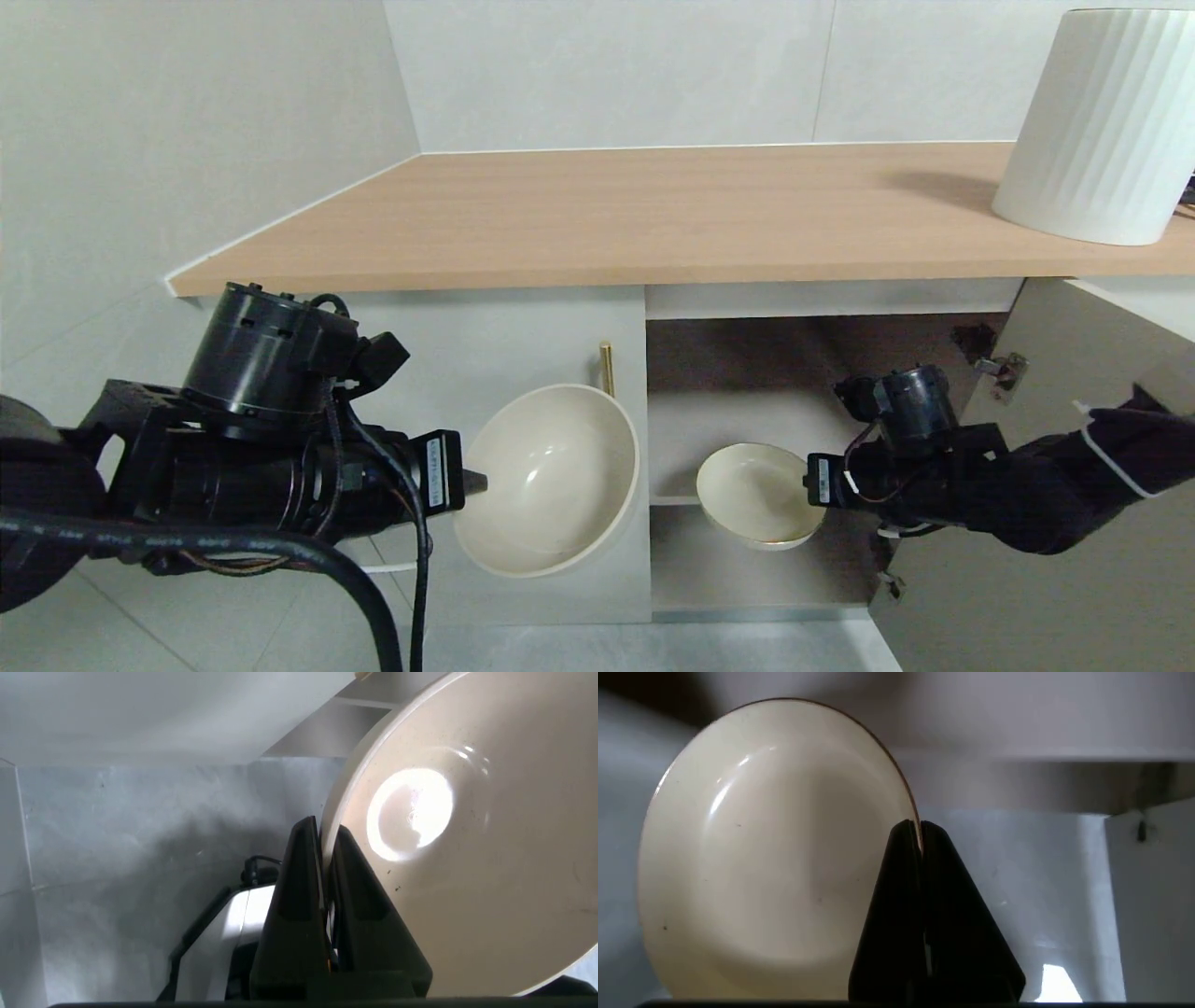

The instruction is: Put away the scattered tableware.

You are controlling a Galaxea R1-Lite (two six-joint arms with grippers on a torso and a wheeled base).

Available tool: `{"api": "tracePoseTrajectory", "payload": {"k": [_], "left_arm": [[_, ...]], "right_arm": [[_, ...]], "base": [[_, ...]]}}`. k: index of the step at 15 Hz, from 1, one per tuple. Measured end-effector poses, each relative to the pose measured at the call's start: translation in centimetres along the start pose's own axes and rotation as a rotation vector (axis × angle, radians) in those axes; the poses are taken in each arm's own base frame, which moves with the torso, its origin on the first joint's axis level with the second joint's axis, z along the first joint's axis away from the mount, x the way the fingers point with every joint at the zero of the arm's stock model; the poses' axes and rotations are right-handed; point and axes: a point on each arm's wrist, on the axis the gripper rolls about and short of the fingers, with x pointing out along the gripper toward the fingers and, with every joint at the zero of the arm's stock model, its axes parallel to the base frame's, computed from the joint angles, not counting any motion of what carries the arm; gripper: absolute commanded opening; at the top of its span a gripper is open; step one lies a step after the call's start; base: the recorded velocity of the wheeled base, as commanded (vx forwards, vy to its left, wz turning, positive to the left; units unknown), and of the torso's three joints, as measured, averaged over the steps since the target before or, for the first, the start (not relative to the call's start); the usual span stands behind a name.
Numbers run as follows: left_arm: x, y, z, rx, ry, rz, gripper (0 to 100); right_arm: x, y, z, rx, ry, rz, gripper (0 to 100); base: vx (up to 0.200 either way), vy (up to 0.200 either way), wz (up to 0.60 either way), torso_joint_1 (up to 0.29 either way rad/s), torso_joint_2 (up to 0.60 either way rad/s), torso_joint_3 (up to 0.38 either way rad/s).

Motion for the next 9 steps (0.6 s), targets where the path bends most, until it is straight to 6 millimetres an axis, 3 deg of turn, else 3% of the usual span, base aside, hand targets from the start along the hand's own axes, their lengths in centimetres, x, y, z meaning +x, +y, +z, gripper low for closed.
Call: {"api": "tracePoseTrajectory", "payload": {"k": [3,9], "left_arm": [[0.2,0.0,-0.1,0.002,0.008,0.002,0],[0.3,-0.1,-0.2,0.005,0.014,0.001,0]], "right_arm": [[3.3,-1.6,-0.3,0.060,-0.038,-0.102,0],[7.2,-2.9,-0.6,0.118,-0.048,-0.194,0]], "base": [[0.000,0.000,0.00,0.000,0.00,0.000],[0.000,0.000,0.00,0.000,0.00,0.000]]}}
